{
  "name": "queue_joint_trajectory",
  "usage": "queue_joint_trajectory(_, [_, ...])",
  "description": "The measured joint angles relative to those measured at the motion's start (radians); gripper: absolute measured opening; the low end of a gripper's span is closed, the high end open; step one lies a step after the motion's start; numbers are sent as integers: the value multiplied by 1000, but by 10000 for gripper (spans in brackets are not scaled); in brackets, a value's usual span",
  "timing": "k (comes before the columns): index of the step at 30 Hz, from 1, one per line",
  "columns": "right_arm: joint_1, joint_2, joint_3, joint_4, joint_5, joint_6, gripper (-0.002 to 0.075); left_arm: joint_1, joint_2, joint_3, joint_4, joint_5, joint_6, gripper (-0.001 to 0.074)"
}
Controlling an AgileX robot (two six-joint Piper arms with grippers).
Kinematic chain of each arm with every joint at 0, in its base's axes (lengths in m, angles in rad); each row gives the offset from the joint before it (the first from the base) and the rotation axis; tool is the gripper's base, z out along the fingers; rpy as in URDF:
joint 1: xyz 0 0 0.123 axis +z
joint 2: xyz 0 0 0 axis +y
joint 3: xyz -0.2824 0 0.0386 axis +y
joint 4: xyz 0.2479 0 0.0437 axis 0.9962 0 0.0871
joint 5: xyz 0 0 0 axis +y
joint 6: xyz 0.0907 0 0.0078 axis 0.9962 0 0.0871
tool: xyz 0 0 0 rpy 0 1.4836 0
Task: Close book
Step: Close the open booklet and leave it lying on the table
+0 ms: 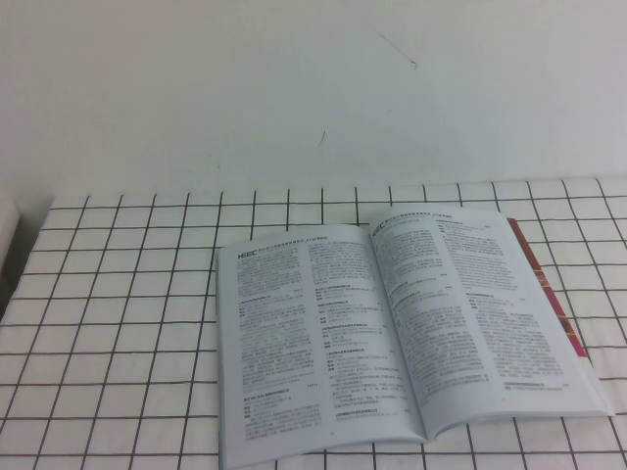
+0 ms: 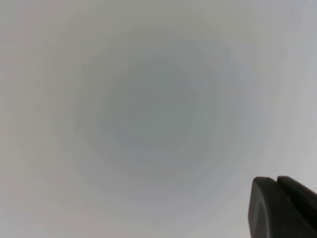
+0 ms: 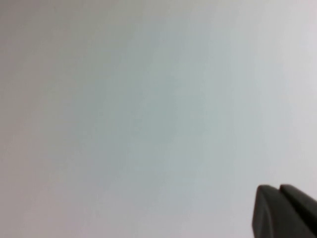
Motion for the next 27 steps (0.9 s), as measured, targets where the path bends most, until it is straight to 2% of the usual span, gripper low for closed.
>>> queue_joint_trajectory(3, [0,0,-14,0,-116,16,-3,0,-1,-8,135,-153,-49,-4])
queue_joint_trajectory(7, [0,0,-166,0,-34,22,-3,0,-1,-145,250,-103,-57,-4])
queue_joint_trajectory(12, [0,41,-446,0,267,80,-3,0,28,-436,283,193,-3,-4])
queue_joint_trajectory(15, [0,148,-599,0,485,98,-3,0,108,-564,288,374,56,-4])
queue_joint_trajectory(21, [0,418,-719,34,857,106,-3,0,319,-639,270,745,93,-4])
queue_joint_trajectory(24, [0,530,-720,36,950,66,-3,0,422,-639,245,964,89,-4])
queue_joint_trajectory(27, [0,612,-720,26,988,-7,-3,0,517,-639,234,1093,85,-4])
